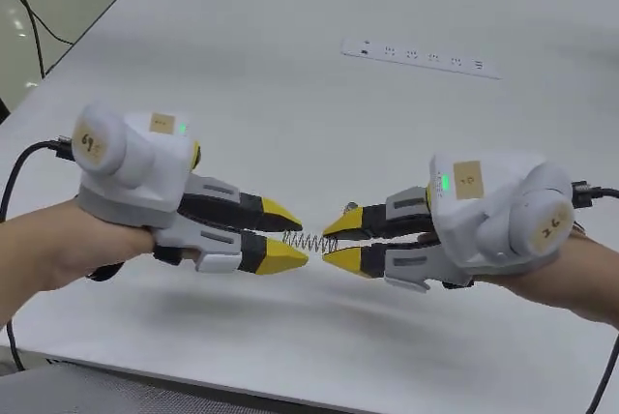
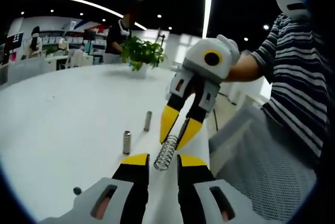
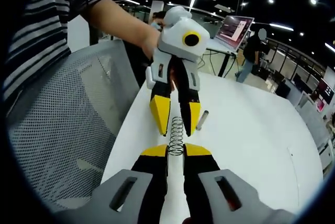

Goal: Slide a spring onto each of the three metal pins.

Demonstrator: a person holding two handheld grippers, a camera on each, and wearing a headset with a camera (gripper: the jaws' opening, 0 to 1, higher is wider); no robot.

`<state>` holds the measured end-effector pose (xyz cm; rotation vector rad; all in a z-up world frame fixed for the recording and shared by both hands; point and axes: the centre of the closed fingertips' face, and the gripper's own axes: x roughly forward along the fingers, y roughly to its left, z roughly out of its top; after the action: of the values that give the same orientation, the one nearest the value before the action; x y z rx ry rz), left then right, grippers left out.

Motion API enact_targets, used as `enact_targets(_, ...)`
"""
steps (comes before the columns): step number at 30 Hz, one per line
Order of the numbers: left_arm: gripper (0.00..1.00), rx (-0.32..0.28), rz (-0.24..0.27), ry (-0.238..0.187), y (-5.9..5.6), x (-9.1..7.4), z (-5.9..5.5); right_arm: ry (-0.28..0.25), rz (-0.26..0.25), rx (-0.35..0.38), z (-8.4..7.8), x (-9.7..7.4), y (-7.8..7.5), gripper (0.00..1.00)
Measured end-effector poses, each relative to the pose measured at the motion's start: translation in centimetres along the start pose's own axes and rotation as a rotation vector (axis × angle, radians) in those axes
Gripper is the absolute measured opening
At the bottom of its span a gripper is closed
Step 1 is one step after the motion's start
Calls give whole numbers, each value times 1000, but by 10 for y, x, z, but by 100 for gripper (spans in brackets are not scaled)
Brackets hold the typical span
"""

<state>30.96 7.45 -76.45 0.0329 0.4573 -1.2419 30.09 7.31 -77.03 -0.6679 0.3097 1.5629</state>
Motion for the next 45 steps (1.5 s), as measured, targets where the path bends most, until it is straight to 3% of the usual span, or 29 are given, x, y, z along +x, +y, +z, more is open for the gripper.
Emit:
enact_targets(6, 5, 27, -8, -5, -3, 1, 1, -2, 3, 9, -1, -1, 1, 7)
enact_targets(22, 2, 44, -78, 31, -13, 11, -3, 20, 13, 112, -14, -4, 7, 8)
enact_targets(30, 2, 44, -88, 37, -16, 11, -4, 24, 19, 166, -19, -5, 8, 8)
enact_targets(39, 2, 53, -102, 43, -18, 11, -2, 16, 30, 198, -17, -5, 9, 7)
enact_targets(45, 2, 58, -87, 55, -15, 11, -7, 18, 29, 161, -7, -10, 5, 7)
